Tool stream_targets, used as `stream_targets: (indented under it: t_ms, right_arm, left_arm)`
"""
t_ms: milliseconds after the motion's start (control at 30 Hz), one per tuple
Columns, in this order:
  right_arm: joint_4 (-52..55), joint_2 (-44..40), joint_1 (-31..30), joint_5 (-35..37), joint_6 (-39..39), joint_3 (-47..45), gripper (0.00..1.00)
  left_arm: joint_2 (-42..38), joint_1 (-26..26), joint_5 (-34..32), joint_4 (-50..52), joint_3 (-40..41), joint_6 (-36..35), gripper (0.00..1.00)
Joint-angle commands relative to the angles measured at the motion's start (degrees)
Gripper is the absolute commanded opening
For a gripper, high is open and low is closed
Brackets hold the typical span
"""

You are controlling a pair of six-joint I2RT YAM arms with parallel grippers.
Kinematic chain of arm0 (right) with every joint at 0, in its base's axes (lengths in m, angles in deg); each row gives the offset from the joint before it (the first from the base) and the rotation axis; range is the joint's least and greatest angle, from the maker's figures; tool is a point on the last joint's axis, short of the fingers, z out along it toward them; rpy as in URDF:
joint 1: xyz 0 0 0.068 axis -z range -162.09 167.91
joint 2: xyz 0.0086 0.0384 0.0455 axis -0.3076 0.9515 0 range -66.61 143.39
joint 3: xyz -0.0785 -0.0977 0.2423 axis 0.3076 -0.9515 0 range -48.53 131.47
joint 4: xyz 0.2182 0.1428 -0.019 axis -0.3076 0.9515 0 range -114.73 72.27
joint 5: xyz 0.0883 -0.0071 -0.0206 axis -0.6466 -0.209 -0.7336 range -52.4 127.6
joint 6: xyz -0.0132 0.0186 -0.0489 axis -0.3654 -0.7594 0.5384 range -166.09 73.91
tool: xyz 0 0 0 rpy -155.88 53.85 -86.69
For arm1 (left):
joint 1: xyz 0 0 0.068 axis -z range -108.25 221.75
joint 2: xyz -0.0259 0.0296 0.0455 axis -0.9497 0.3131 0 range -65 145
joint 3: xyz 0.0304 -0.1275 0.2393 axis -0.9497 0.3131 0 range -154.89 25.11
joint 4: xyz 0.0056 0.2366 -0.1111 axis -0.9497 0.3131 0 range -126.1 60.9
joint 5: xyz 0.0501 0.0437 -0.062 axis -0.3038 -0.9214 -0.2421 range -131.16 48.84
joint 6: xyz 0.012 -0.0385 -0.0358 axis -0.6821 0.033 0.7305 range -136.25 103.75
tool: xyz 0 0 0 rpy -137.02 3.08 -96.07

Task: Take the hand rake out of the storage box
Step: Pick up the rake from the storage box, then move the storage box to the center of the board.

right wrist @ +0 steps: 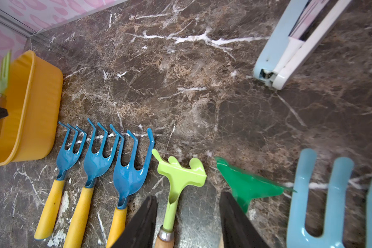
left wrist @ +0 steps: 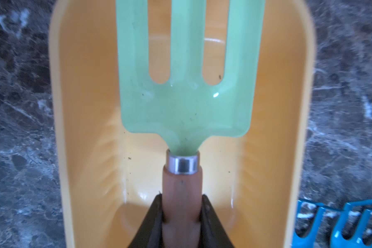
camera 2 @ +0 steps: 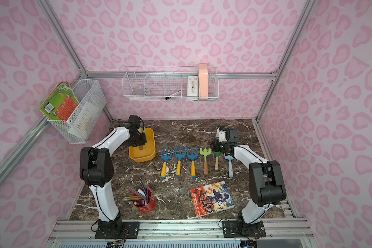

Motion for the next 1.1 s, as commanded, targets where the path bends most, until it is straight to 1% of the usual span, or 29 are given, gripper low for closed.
stream_targets:
  t_ms: [0,233,367,533,667,767,867,1067]
  right_arm:
    - [-1.16,-0.46,0.0,-0.23,0.39,-0.14,0.49]
    - [-1.35,-0.31,0.17,-0.21,0.21,0.02,0.49]
    - [-1.58,-0.72,1.23,-0.48,0.11,-0.41,0.49]
    - [-2.62,-1.74,3.42,-1.86,-0.37,-1.62,0.49]
    - [-2.12,-2.61,4.72,-1.83,-0.01,-1.81,0.49]
    - [-2.47,-3.39,5.62,-2.2,-0.06,-2.51,0.49]
    - [-1.71,-3.75,5.97,-2.21,0.59,-2.72,0.49]
    - [-2.66,-3.84,6.59,-2.82,0.37,-3.5,0.49]
  left_arm:
    - [-2.38,0.71,2.07,2.19,-1.79,-0.45,0.1]
    - [-6.63,6.04,3.48,3.4,-5.19,-1.39,0.1]
    - [-7.74,9.88,6.15,2.63,-5.91,-1.87,0.1]
    - [-7.29,15.62,8.4,1.7,-5.95,-2.24,0.1]
    - [-5.56,19.23,10.25,0.38,-4.24,-1.57,0.1]
    - [-4.26,20.72,9.67,-0.42,-2.4,-0.69,0.1]
    - [-4.57,20.75,8.58,-1.51,-0.59,0.24,0.1]
    - [-3.4,20.75,7.97,-0.28,-1.35,0.01,0.1]
